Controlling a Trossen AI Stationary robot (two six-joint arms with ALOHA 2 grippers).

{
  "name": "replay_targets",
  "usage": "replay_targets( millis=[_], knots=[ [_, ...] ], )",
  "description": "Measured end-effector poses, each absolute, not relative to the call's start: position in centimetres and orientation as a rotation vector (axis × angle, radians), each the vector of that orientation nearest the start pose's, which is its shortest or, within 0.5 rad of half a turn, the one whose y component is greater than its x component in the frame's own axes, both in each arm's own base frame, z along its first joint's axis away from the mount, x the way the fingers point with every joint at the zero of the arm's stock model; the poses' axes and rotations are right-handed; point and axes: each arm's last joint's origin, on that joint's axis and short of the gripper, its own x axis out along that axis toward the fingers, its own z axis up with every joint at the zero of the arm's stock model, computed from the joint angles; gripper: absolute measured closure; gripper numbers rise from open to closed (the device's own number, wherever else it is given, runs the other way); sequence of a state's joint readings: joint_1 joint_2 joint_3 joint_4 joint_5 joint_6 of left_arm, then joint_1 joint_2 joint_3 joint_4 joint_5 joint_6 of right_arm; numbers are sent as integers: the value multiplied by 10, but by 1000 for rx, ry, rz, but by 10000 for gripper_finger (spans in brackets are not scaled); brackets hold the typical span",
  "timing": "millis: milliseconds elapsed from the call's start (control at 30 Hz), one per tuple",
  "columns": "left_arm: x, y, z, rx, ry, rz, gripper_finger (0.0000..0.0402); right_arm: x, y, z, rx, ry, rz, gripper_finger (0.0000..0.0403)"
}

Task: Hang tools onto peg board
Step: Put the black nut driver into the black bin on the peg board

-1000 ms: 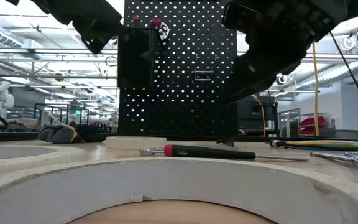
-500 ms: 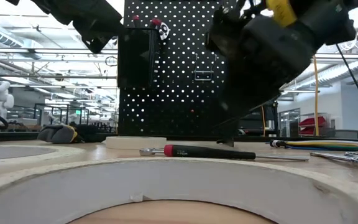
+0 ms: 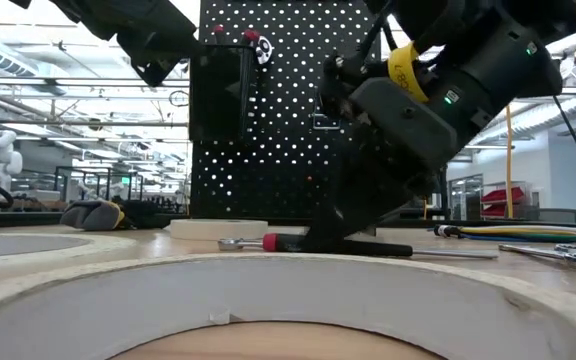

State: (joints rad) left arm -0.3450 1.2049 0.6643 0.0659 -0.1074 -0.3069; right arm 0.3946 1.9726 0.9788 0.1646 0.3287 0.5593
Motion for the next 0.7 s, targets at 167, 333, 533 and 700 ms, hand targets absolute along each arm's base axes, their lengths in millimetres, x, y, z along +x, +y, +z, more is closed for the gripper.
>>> replay_targets(
  millis=[167,333,533,700],
  knots=[
    [239,-82,231,-194,494,-158,297,345,136,98,216,779,-168,332],
    [239,-82,231,-195,494,-158,297,342,138,96,155,803,-158,356],
    [239,-82,231,-194,494,-158,297,340,140,94,155,842,-108,306],
    [239,-82,231,-194,493,-158,297,337,140,92,153,893,-95,273]
  ],
)
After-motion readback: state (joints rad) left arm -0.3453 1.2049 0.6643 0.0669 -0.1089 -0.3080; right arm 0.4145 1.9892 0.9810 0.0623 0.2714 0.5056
